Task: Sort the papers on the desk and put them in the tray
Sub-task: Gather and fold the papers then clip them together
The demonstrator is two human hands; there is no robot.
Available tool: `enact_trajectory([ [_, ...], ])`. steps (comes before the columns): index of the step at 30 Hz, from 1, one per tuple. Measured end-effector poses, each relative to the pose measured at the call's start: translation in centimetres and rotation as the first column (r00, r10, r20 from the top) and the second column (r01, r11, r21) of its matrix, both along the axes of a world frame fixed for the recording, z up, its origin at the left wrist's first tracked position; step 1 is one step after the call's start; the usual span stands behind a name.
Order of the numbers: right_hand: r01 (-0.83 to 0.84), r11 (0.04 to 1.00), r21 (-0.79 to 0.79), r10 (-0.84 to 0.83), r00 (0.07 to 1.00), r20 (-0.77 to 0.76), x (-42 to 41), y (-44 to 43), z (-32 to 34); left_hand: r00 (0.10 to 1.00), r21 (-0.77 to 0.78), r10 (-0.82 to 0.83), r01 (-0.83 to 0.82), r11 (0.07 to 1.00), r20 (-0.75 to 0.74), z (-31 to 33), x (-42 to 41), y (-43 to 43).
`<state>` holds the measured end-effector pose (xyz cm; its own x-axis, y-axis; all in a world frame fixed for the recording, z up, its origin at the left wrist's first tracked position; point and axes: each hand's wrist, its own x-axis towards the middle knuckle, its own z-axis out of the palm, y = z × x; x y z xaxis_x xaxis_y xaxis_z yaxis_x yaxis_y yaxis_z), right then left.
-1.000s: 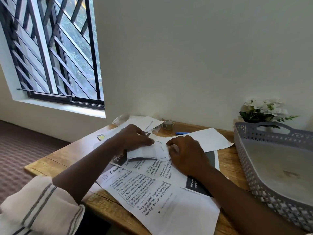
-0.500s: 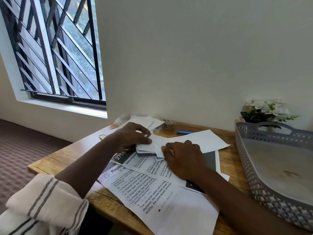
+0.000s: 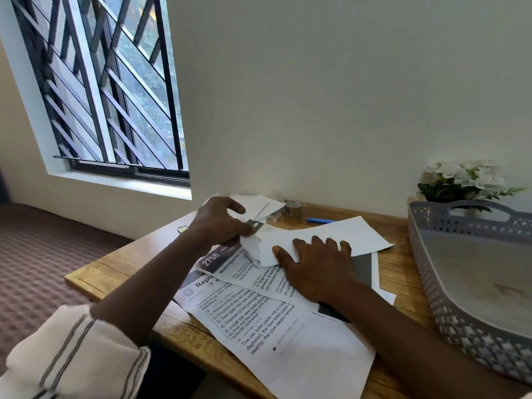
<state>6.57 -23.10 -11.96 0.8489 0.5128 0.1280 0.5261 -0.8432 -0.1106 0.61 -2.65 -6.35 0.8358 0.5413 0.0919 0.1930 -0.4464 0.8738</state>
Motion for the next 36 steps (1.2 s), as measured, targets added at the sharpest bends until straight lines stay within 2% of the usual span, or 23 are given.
enact_trajectory([
  [2,-0.008,1.0,-0.003,0.008,1.0,-0.001,-0.2,0.1,0.0,0.999,0.01,0.001,0.0,1.0,-0.051,0.3,0.7,-0.1],
  [6,-0.009,1.0,0.024,0.009,1.0,-0.003,-0.2,-0.2,0.3,0.991,-0.064,0.024,-0.033,0.997,-0.133,0.0,0.6,0.7],
  [9,-0.034,0.998,0.047,0.034,0.999,0.008,-0.5,0.0,0.4,0.995,-0.192,0.026,-0.044,0.98,-0.096,-0.9,0.1,0.8],
  [14,-0.082,0.988,0.13,0.085,0.996,-0.017,-1.4,0.5,0.8,0.999,-0.346,-0.03,0.033,0.938,0.014,-0.8,0.2,0.3],
  [16,-0.097,0.981,0.17,0.104,0.994,-0.036,-1.6,0.5,1.1,1.0,-0.28,-0.022,0.016,0.96,-0.021,-0.8,0.7,0.8],
  [18,-0.095,0.975,0.203,0.105,0.994,-0.036,-1.6,0.4,1.3,0.998,-0.13,0.015,-0.023,0.991,-0.063,-1.0,1.2,1.1],
  [21,-0.101,0.985,0.141,0.107,0.994,-0.036,-1.5,0.3,0.9,0.996,0.014,0.021,-0.019,1.0,-0.087,-1.3,1.7,0.6],
  [24,-0.133,0.984,0.121,0.139,0.989,-0.045,-1.4,0.4,0.6,0.99,-0.037,-0.024,0.019,0.999,-0.141,-1.2,2.1,-0.5],
  [28,-0.13,0.959,0.252,0.149,0.987,-0.06,-1.7,0.4,1.0,0.975,-0.086,-0.071,0.053,0.995,-0.211,-0.7,2.8,-0.9],
  [32,-0.144,0.917,0.373,0.124,0.989,0.076,-1.4,0.4,0.9,0.959,-0.117,-0.138,0.112,0.987,-0.248,-0.1,3.7,0.0],
  [34,-0.178,0.925,0.337,0.133,0.979,0.153,-1.3,0.4,0.8,0.955,-0.17,-0.155,0.114,0.979,-0.252,-0.2,3.7,0.1],
  [36,-0.196,0.94,0.279,0.161,0.976,0.144,-1.3,0.3,0.6,0.965,-0.181,-0.134,0.093,0.979,-0.228,-0.6,3.7,0.0],
])
